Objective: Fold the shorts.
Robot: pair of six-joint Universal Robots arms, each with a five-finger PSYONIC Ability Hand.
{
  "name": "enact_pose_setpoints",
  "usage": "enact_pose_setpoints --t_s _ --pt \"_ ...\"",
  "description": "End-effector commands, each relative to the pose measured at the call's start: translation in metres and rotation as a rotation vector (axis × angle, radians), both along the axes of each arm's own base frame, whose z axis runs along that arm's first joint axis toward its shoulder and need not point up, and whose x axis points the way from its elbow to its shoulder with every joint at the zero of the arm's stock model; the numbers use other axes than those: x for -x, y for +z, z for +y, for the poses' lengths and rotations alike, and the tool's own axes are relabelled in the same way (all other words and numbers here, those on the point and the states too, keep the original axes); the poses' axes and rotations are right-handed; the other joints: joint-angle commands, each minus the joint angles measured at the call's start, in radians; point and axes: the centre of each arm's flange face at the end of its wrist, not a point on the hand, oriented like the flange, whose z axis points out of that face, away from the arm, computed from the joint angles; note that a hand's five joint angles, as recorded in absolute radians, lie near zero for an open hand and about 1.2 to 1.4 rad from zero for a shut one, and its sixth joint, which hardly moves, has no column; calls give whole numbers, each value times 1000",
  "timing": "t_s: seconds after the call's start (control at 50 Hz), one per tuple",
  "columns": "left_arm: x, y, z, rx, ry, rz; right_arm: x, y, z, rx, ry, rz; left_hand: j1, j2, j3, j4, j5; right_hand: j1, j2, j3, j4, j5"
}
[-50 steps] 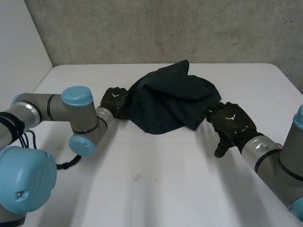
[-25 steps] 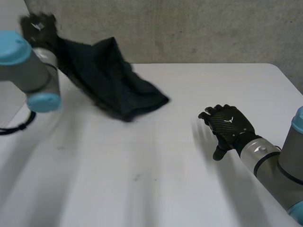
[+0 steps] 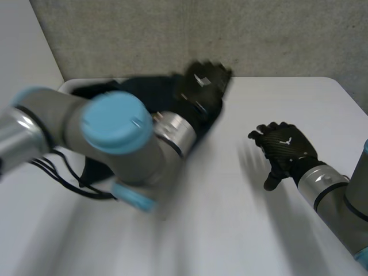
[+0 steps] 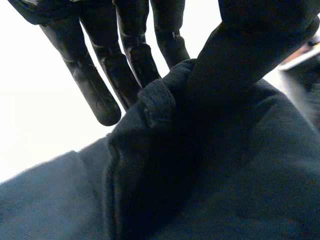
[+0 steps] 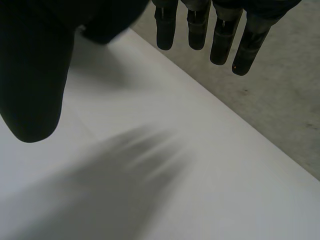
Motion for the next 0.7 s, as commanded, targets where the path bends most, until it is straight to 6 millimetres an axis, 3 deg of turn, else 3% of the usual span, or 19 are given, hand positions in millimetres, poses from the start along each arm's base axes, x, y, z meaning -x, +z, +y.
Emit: enact_pose_setpoints --t_s 0.02,0.1,0.18,0.26,0.34,0.5,0.6,0.68,0.7 --pt "21 -39 64 -99 -121 -127 20 8 -18 32 -133 4 -591 -663 -654 -670 -603 -32 -46 -36 -61 -70" --pt "13 -37 73 -96 -105 -191 21 9 -20 34 -136 2 -938 -1010 -1001 -1017 -950 -32 -46 -36 -61 -70" --pt "-4 -15 62 -57 -21 -204 20 9 -19 34 -132 2 -924 -996 -987 -1003 -936 -32 -46 -36 -61 -70" --pt "-41 14 45 -73 95 -191 19 11 -19 33 -125 3 -921 -993 -984 -1000 -933 -32 -46 -36 -61 -70" --pt "-65 27 45 -105 141 -183 16 14 -15 10 -90 0 -921 -993 -984 -1000 -933 -32 -46 -36 -61 -70" --pt "-116 26 22 -189 286 -162 8 16 1 -130 22 -55 -915 -987 -978 -994 -927 -32 -46 -36 -61 -70" --pt "-135 16 19 -246 329 -141 3 -3 -3 -178 38 -68 -912 -984 -975 -991 -924 58 43 54 28 20" --pt "-146 8 15 -276 360 -133 -3 -22 -19 -137 28 -62 -912 -984 -975 -991 -924 345 330 341 315 307" --pt "-149 6 14 -279 368 -131 -5 -26 -27 -111 14 -60 -912 -984 -975 -991 -924 604 590 600 575 566"
